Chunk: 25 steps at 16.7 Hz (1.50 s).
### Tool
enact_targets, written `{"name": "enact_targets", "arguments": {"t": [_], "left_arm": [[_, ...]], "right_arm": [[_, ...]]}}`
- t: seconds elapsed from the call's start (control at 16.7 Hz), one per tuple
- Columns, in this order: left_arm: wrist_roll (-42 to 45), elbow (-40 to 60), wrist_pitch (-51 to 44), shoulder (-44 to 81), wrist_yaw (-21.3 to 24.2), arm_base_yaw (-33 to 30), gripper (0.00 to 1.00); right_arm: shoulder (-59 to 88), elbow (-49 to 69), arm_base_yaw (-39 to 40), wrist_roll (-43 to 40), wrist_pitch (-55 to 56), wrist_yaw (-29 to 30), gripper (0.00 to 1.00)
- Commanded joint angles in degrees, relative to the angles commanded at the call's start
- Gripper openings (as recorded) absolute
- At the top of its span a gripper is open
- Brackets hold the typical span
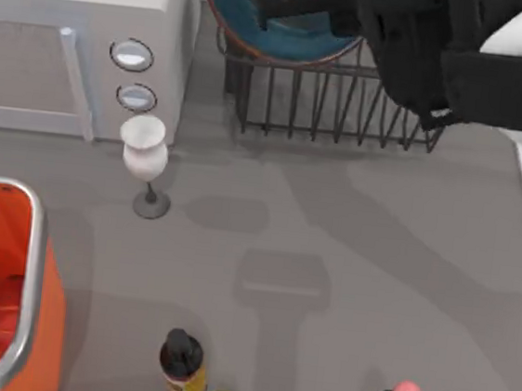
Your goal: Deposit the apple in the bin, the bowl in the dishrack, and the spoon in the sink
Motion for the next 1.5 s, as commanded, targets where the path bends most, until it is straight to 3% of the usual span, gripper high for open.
{"name": "enact_targets", "arguments": {"t": [0.24,0.48,0.96,1.5], "left_arm": [[0.0,0.0,0.0,0.0,0.0,0.0,1.0],[0.0,0.0,0.0,0.0,0.0,0.0,1.0],[0.0,0.0,0.0,0.0,0.0,0.0,1.0],[0.0,0.0,0.0,0.0,0.0,0.0,1.0]], "right_arm": [[-6.3,-1.7,7.7,-4.7,14.7,13.2,0.0],[-9.2,-2.4,10.9,-6.7,19.8,18.1,0.0],[-5.5,-2.4,8.7,-6.7,23.5,15.9,0.0],[18.0,-6.3,-6.6,-7.3,52.1,1.1,0.0]]}}
